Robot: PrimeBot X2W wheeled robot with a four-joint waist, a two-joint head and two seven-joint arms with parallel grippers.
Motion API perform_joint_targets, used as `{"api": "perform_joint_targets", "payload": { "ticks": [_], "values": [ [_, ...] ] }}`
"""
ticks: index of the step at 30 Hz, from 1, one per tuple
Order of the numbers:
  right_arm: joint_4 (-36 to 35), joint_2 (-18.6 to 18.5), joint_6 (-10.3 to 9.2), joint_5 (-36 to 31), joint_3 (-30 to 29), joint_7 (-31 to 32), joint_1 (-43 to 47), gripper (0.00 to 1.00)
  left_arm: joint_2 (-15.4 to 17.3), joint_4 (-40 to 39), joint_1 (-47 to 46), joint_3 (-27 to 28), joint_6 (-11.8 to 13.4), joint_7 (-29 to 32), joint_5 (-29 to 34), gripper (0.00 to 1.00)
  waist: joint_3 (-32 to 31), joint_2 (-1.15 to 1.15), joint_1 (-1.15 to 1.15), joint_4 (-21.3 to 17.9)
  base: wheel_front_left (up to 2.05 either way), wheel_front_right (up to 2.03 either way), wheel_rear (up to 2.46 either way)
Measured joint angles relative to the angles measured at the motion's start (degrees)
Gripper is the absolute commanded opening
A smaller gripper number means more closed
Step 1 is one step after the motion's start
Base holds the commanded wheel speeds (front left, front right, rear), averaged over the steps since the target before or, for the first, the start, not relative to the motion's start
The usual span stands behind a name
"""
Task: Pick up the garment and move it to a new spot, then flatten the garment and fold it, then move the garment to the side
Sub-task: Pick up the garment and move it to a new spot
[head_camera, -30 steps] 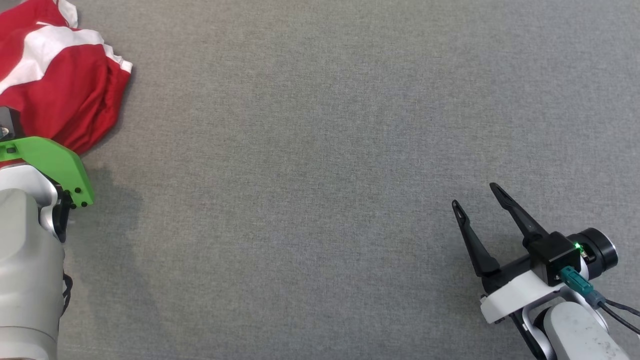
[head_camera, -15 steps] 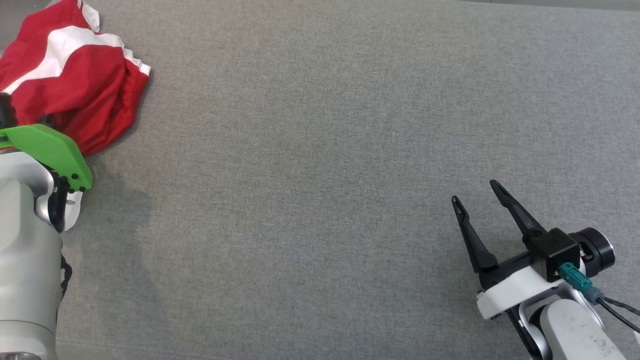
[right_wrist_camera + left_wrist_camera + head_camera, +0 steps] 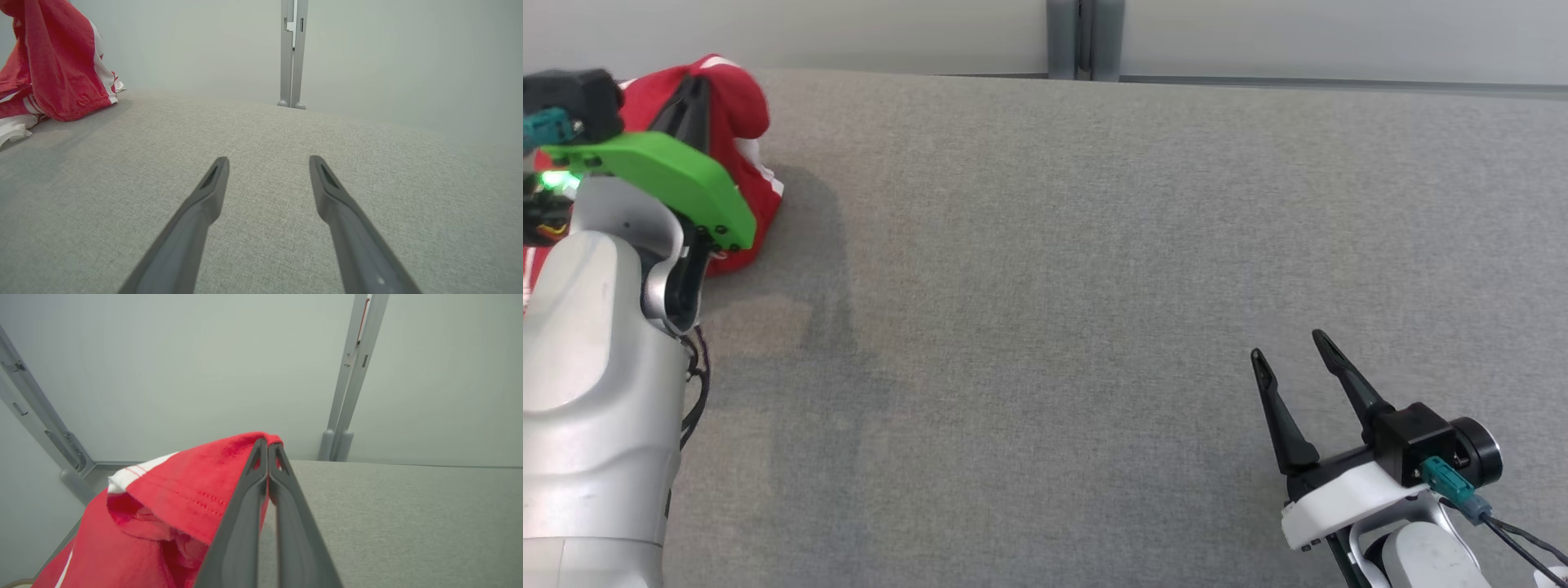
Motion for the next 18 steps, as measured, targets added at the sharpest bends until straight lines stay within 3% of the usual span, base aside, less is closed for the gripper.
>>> {"api": "perform_joint_targets", "payload": {
  "ticks": [10, 14, 18],
  "values": [
    [0.27, 1.97, 0.0, 0.0, -1.0, 0.01, 2.0, 1.0, -0.94, -36.13, 8.67, -3.76, 0.29, 14.84, -16.08, 0.0, -3.66, 0.0, 0.0, -7.09, 0.0, 0.0, 0.0],
    [0.33, 2.36, 0.0, -0.03, -1.34, 0.01, 2.8, 1.0, -3.22, -48.8, 12.93, -4.42, 2.99, 19.58, -20.56, 0.0, -4.61, 0.0, 0.0, -10.81, 0.0, 0.0, 0.0],
    [0.11, 2.77, 0.0, -0.01, -1.81, 0.0, 2.87, 1.0, -4.82, -56.54, 17.9, -6.03, 6.24, 22.92, -22.98, 0.0, -5.14, 0.0, 0.0, -14.84, 0.0, 0.0, 0.0]
  ]
}}
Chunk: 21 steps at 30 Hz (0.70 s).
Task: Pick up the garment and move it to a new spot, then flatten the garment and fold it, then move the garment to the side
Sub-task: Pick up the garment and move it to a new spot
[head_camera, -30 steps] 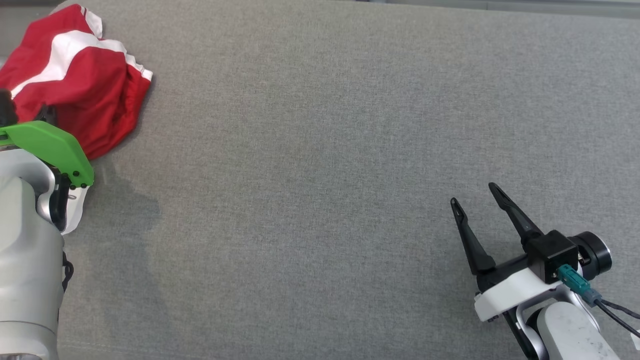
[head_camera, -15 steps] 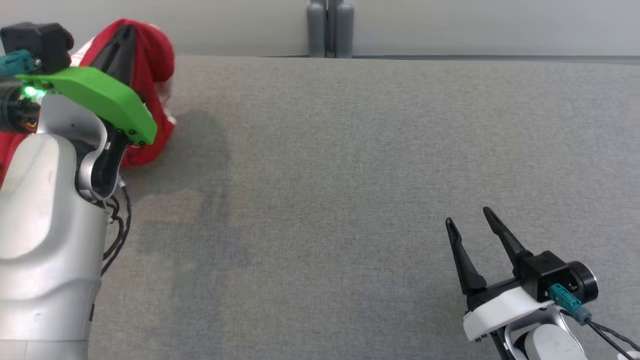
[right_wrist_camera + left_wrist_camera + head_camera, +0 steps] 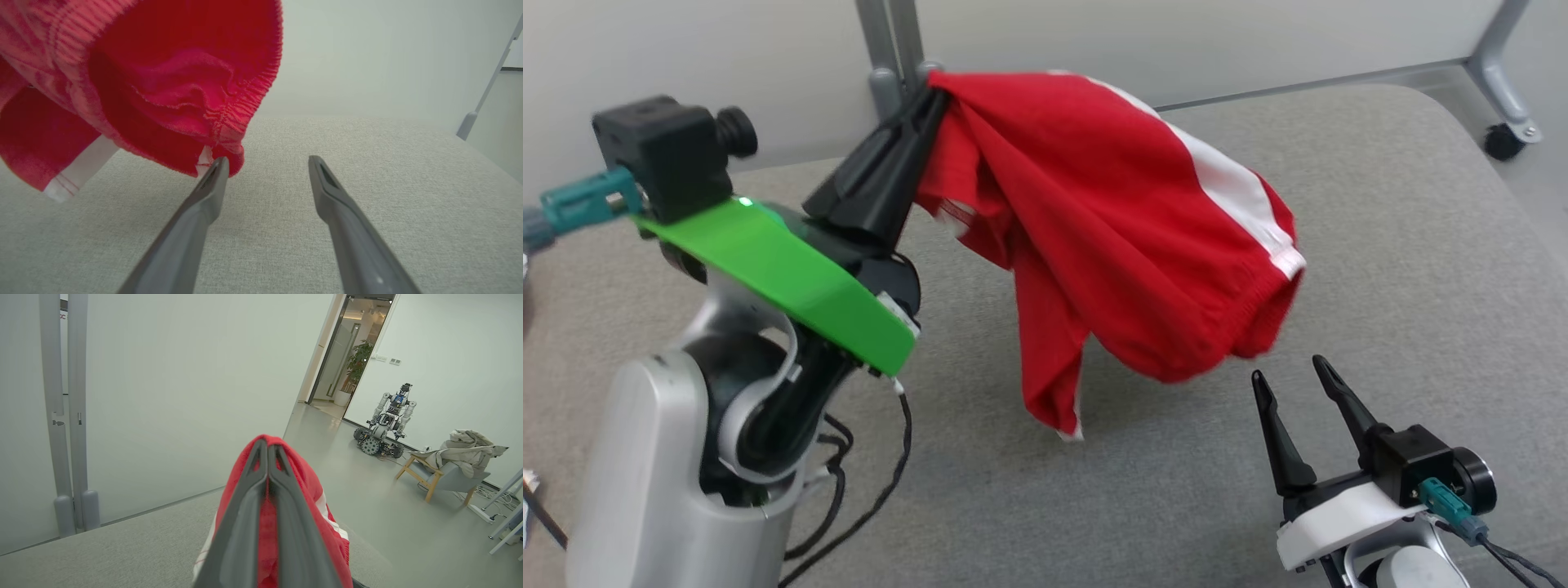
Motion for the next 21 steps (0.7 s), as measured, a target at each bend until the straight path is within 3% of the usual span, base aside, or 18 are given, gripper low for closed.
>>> {"api": "perform_joint_targets", "payload": {
  "ticks": [4, 7, 12, 15, 18, 19, 20, 21],
  "values": [
    [0.1, 0.45, 0.0, 0.22, -0.32, 0.0, 0.49, 1.0, 1.21, 2.05, 4.64, -2.05, 1.9, 0.47, 3.52, 0.0, -0.13, 0.0, 0.0, -3.73, 0.0, 0.0, 0.0],
    [0.38, 0.65, 0.0, 0.38, 0.01, 0.01, 0.93, 1.0, 1.88, 13.07, 7.3, -1.66, 3.47, -1.86, 6.06, 0.0, 0.1, 0.0, 0.0, -6.43, 0.0, 0.0, 0.0],
    [0.79, 0.99, 0.0, 0.77, 0.04, 0.0, 0.63, 1.0, 5.54, 33.89, 6.12, -2.82, 4.97, -14.32, 18.55, 0.0, 1.1, 0.0, 0.0, -9.77, 0.0, 0.0, 0.0],
    [0.74, 1.37, 0.0, 0.76, 0.07, 0.0, 0.49, 1.0, 2.8, 44.21, 5.51, -2.6, 5.58, -21.65, 18.89, 0.0, 2.12, 0.0, 0.0, -10.94, 0.0, 0.0, 0.0],
    [0.65, 1.34, 0.0, 0.46, -0.6, 0.01, 0.46, 1.0, 1.05, 51.07, 3.19, -2.55, 4.53, -28.44, 19.07, 0.0, 3.25, 0.0, 0.0, -11.25, 0.0, 0.0, 0.0],
    [0.63, 1.35, 0.0, 0.37, -0.83, 0.01, 0.47, 1.0, 0.55, 52.99, 2.71, -2.5, 4.28, -30.48, 19.13, 0.18, 3.5, 0.0, 0.0, -11.12, 0.0, 0.0, 0.0],
    [0.56, 1.33, 0.0, 0.32, -1.13, 0.0, 0.46, 1.0, -0.05, 54.84, 2.21, -2.54, 4.08, -32.3, 19.17, 0.63, 3.67, 0.0, 0.0, -10.85, 0.0, 0.0, 0.0],
    [0.53, 1.15, 0.0, 0.27, -1.33, 0.0, 0.44, 1.0, -0.4, 56.43, 1.65, -2.88, 3.98, -33.76, 19.61, 1.0, 3.8, 0.0, 0.0, -10.51, 0.0, 0.0, 0.0]
  ]
}}
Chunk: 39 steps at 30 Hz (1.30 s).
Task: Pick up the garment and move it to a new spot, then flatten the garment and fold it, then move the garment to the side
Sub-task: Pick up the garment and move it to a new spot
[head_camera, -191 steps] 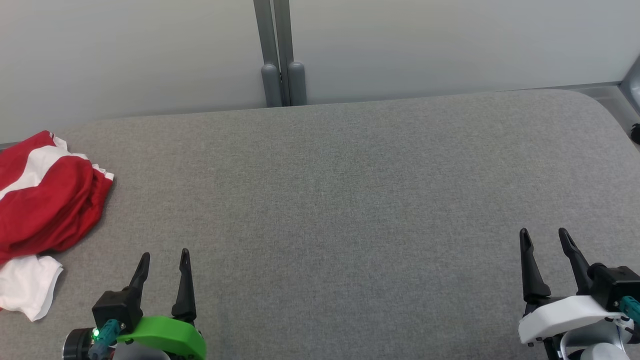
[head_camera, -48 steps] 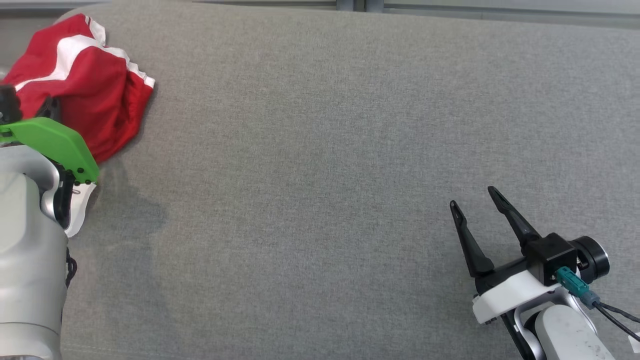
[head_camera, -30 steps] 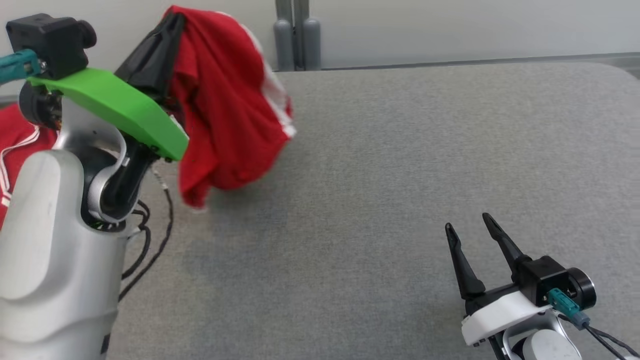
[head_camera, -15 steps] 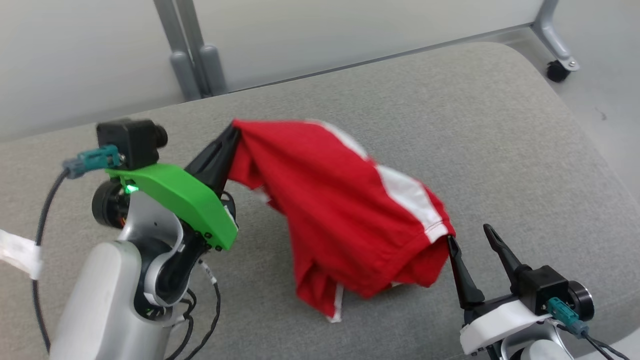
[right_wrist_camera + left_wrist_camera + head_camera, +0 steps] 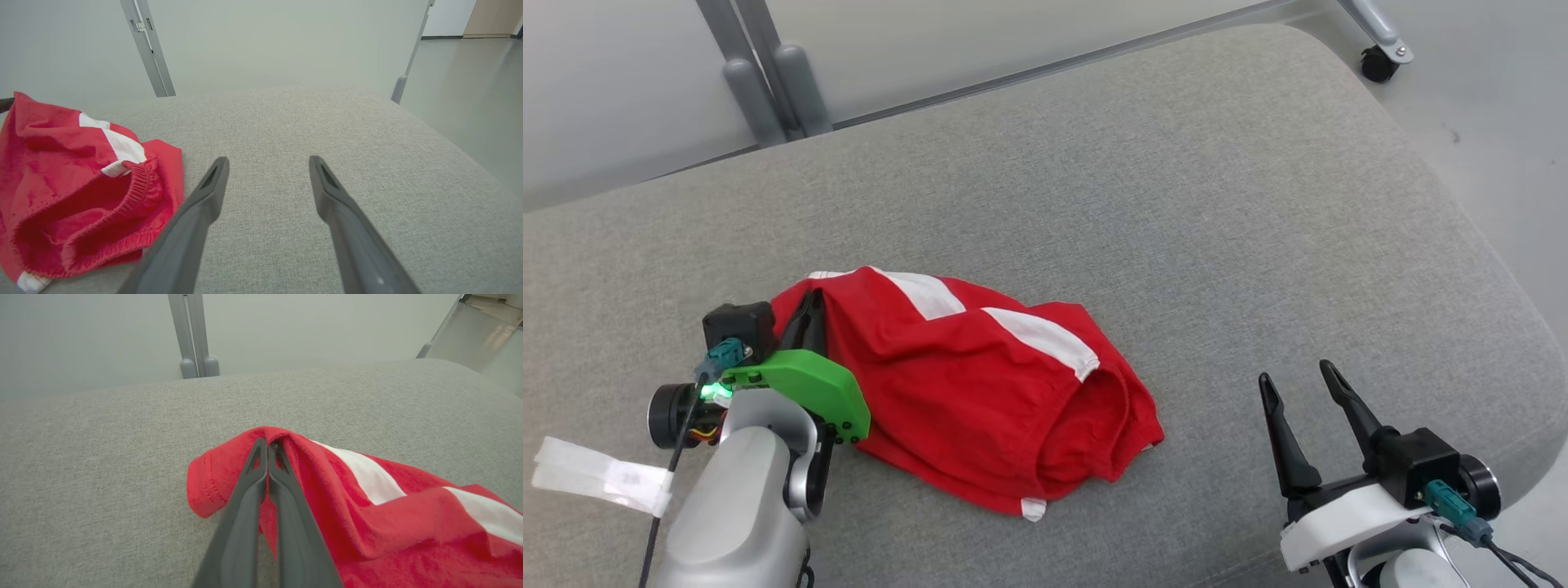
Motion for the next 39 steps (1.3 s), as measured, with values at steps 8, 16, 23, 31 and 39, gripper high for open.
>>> {"api": "perform_joint_targets", "payload": {
  "ticks": [8, 16, 23, 31, 39],
  "values": [
    [-0.47, -1.35, 0.0, -0.93, -1.63, 0.0, 0.34, 1.0, -2.72, 1.86, 2.77, 2.15, 0.66, -7.7, 0.59, 1.0, -2.05, 0.0, 0.0, 2.97, 0.0, 0.0, 0.0],
    [-3.04, -2.52, 0.0, -1.69, -4.99, 0.0, 2.8, 1.0, -5.22, -19.84, 22.52, 8.58, 2.05, -8.05, 7.21, 1.0, -6.02, 0.0, 0.0, 7.26, 0.0, 0.0, 0.0],
    [-3.25, -3.36, 0.0, -2.41, -7.27, 0.0, 5.64, 1.0, -6.44, -29.76, 34.74, 11.93, 0.9, -8.06, 13.36, 1.0, -9.2, 0.0, 0.0, 11.36, 0.0, 0.0, 0.0],
    [-2.91, -3.32, 0.0, -2.92, -8.55, 0.0, 8.84, 1.0, -7.03, -32.62, 40.39, 16.95, -1.49, -8.06, 16.94, 1.0, -12.42, 0.0, 0.0, 15.03, 0.0, 0.0, 0.0],
    [-2.34, -3.16, 0.0, -3.05, -8.58, 0.01, 9.76, 1.0, -7.19, -32.61, 40.81, 20.36, -2.99, -8.06, 17.26, 1.0, -12.84, 0.0, 0.0, 18.59, 0.0, 0.0, 0.0]
  ]
}}
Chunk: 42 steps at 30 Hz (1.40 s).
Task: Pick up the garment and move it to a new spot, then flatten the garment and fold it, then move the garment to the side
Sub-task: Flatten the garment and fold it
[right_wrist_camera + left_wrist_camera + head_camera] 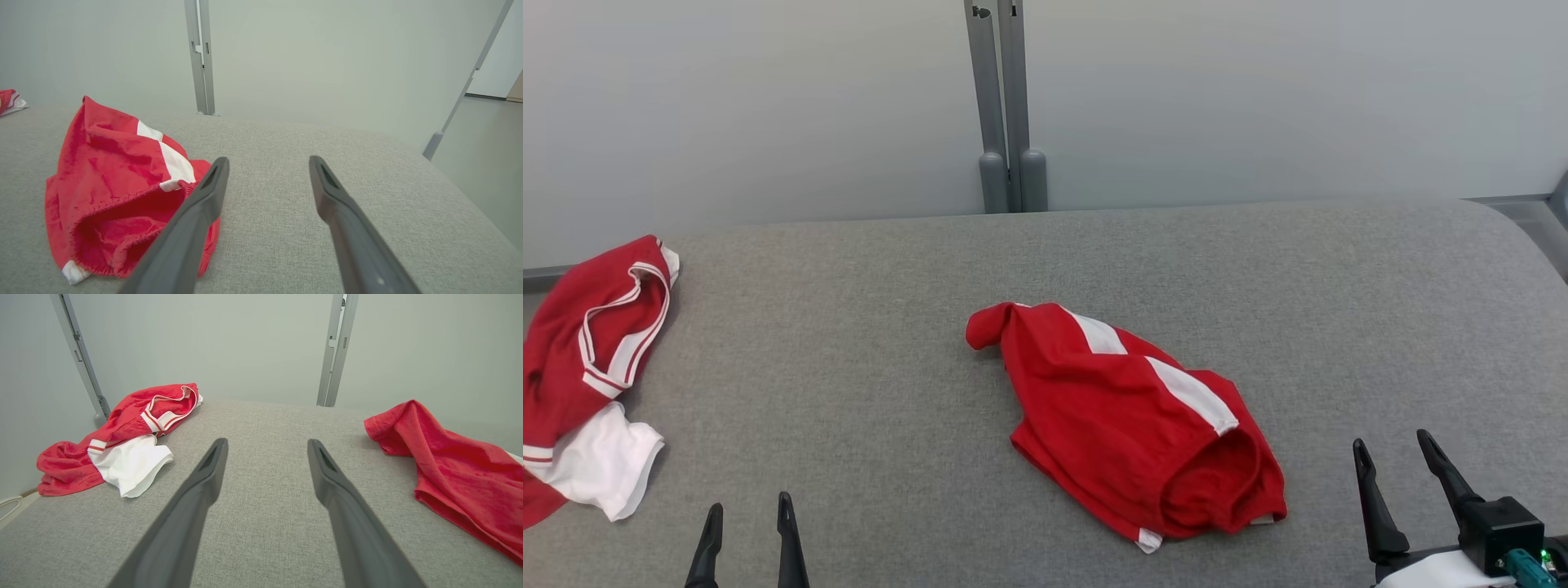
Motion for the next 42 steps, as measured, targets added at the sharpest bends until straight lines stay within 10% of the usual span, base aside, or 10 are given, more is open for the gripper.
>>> {"api": "perform_joint_targets", "payload": {
  "ticks": [15, 29, 42],
  "values": [
    [0.53, -0.3, 0.0, 0.18, 2.58, 0.0, -1.36, 1.0, -0.05, 1.85, -2.14, -5.38, -2.94, 0.0, 0.99, 1.0, 1.14, 0.0, 0.0, -1.6, 0.0, 0.0, 0.0],
    [-0.93, -0.45, 0.0, 1.47, 6.28, -0.01, -6.61, 1.0, -0.3, 12.93, -29.49, -40.64, -4.71, 1.09, -8.71, 1.0, 6.4, 0.0, 0.0, -7.65, 0.0, 0.0, 0.0],
    [-0.64, 0.2, 0.0, 2.74, 5.45, -0.01, -8.94, 1.0, -0.3, 30.36, -44.01, -57.07, 0.27, 4.09, -19.3, 1.0, 12.5, 0.0, 0.0, -16.14, 0.0, 0.0, 0.0]
  ]
}}
